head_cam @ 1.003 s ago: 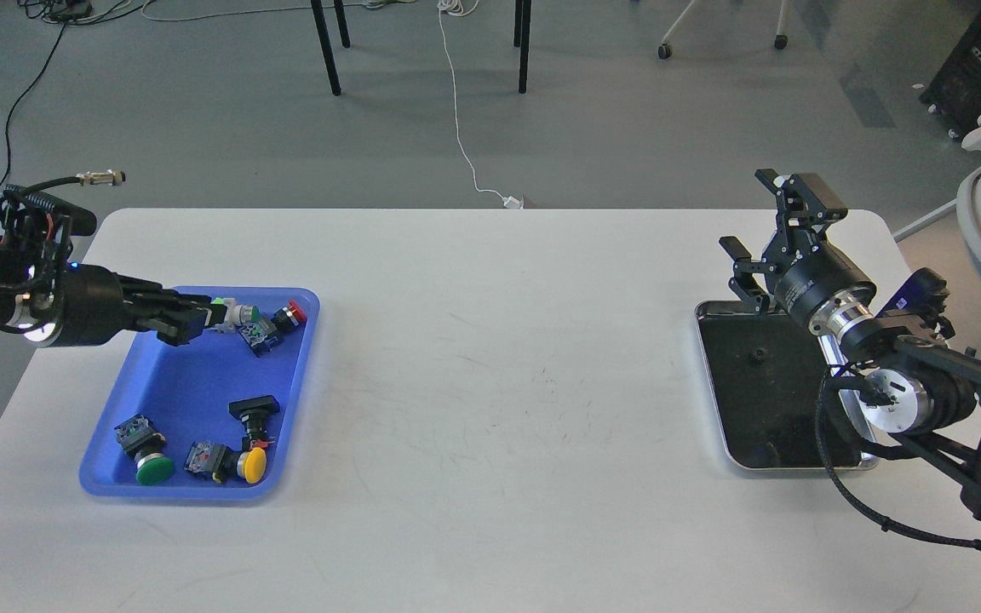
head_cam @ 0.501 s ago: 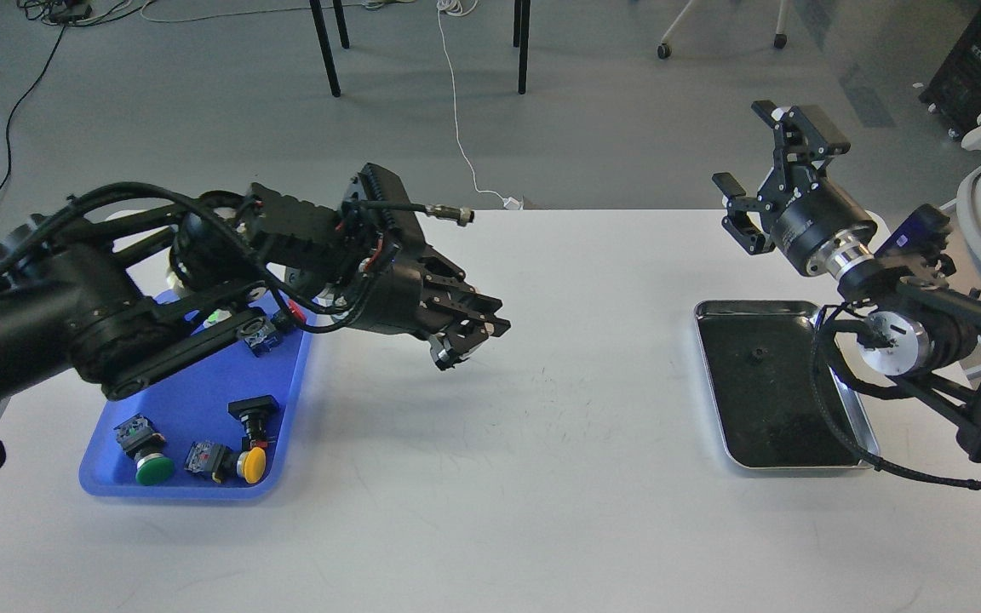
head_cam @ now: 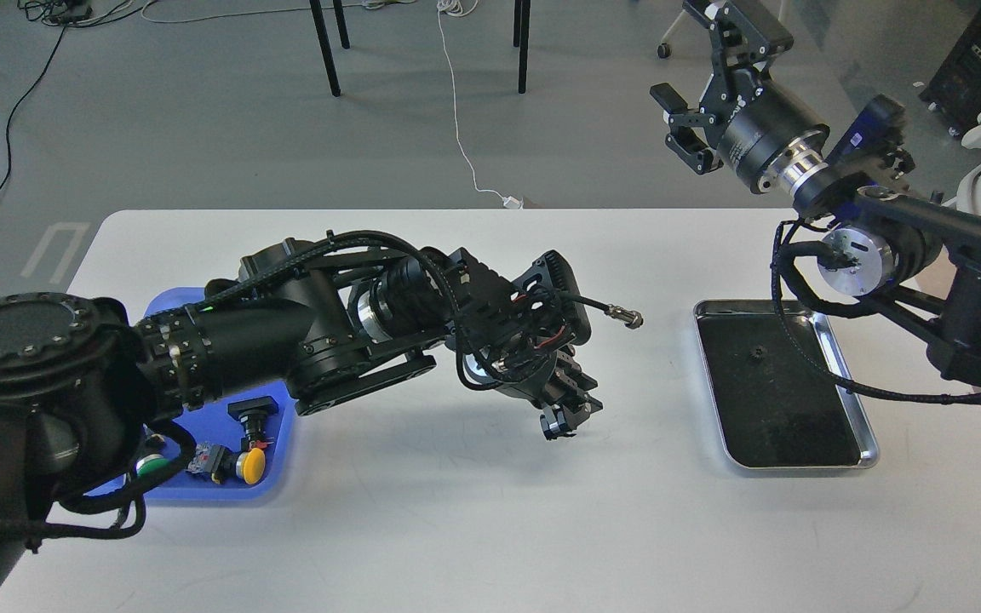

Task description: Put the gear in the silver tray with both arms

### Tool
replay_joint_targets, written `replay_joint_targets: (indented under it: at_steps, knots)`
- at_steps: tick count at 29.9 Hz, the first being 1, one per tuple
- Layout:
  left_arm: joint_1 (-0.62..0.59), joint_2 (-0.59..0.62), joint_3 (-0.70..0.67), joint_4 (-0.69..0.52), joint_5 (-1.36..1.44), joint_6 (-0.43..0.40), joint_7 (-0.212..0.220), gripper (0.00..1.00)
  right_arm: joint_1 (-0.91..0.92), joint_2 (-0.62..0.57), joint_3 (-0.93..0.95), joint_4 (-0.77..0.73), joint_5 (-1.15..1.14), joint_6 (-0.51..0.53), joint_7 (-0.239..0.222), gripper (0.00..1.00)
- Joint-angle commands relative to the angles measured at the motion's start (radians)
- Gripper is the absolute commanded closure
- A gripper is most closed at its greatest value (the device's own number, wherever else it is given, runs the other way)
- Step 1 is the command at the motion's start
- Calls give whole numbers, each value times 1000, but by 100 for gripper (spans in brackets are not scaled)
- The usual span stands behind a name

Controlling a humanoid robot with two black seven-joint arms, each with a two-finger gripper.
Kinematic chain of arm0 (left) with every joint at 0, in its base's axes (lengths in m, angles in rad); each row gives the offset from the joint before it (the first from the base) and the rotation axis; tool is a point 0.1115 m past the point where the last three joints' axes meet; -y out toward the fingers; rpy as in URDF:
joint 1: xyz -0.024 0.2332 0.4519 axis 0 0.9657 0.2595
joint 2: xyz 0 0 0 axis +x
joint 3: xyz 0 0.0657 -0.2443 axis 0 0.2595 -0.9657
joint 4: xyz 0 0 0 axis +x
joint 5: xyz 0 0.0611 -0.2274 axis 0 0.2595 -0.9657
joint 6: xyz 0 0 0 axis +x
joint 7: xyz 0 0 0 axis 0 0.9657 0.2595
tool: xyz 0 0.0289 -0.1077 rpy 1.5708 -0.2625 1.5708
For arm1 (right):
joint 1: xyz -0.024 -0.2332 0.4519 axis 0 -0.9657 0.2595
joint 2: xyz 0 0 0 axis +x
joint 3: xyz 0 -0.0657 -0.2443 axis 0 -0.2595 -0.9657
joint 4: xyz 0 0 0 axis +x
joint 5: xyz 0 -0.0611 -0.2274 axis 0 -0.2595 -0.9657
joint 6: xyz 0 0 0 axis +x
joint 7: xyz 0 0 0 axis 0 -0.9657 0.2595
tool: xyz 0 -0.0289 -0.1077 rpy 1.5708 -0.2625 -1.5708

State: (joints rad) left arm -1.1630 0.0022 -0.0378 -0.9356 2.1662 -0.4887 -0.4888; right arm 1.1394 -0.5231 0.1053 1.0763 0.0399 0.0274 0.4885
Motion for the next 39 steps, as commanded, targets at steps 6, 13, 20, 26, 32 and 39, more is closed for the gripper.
replay_joint_targets:
  at_steps: [6,13,20,26,32,39]
  knots:
    - [22,-2,56,50,0,0,0,82,-13,0,-18,-1,0,-3,0,3]
    - [46,-2,99,90,-2,0,0,75,-15,-5,-21,-1,0,-4,0,3]
    - [48,-2,88,87,-20,0,0,19,-16,-11,-21,-3,0,-4,0,3]
    - [25,43,47,61,-132,50,0,16,-16,-37,-24,10,-3,2,0,3]
    - [46,350,-94,-23,-397,108,0,10,-29,-113,-96,46,-57,14,0,2]
    - [331,616,-360,-138,-930,125,0,6,-30,-199,-232,154,-551,14,0,1]
